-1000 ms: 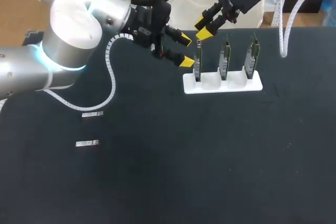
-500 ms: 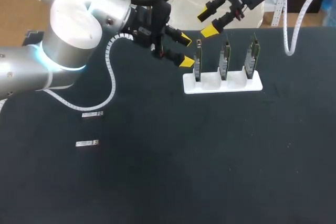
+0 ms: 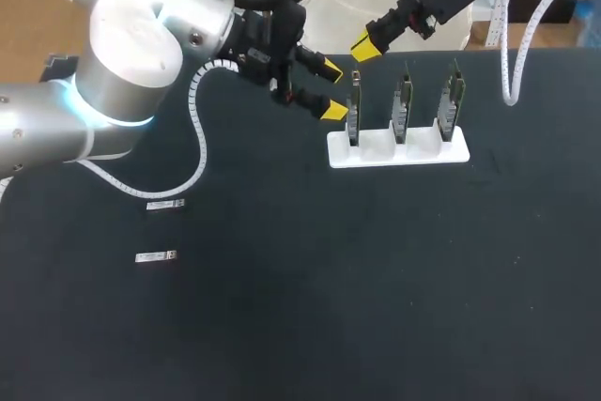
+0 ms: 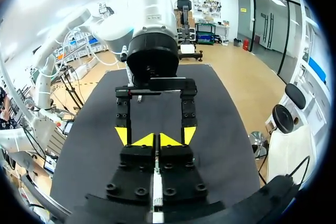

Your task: Pick up the optical module with the left hand, and insert it into the network port with the right hand.

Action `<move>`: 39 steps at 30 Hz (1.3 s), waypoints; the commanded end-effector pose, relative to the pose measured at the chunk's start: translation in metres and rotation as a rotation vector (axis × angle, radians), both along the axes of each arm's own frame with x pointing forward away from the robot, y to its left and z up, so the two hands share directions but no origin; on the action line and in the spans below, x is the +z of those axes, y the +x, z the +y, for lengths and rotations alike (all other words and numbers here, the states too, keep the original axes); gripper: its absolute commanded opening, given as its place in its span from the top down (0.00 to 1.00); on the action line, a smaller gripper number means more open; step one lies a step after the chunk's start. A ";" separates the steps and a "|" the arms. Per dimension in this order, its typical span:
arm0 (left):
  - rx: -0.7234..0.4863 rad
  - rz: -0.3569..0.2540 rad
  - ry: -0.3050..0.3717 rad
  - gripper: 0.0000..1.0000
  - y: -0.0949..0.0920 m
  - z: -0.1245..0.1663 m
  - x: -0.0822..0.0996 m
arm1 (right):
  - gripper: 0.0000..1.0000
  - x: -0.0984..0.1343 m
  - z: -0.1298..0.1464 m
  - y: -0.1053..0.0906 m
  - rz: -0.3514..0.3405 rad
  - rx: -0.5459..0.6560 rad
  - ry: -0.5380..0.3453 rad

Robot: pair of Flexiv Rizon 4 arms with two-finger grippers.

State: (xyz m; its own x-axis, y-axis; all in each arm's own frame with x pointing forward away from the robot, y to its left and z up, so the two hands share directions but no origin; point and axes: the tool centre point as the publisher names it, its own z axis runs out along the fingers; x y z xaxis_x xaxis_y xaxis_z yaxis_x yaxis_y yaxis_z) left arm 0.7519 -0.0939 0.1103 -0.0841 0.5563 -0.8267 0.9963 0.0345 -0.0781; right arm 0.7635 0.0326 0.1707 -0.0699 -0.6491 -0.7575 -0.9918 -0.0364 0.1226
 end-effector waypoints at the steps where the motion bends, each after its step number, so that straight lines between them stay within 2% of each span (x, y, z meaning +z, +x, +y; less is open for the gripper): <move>1: 0.001 0.002 0.006 0.00 0.001 -0.001 0.001 | 1.00 -0.003 0.002 0.001 0.002 0.004 -0.002; 39: 0.001 0.002 0.006 0.00 0.001 -0.001 0.001 | 1.00 -0.026 0.005 0.005 0.032 -0.016 -0.048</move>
State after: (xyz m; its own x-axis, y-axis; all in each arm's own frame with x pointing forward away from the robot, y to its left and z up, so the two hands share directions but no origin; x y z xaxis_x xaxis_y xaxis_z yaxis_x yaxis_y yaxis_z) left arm 0.7519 -0.0940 0.1104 -0.0840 0.5563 -0.8267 0.9964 0.0345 -0.0781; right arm 0.7670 0.0372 0.1464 -0.1037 -0.6824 -0.7236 -0.9880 -0.0132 0.1540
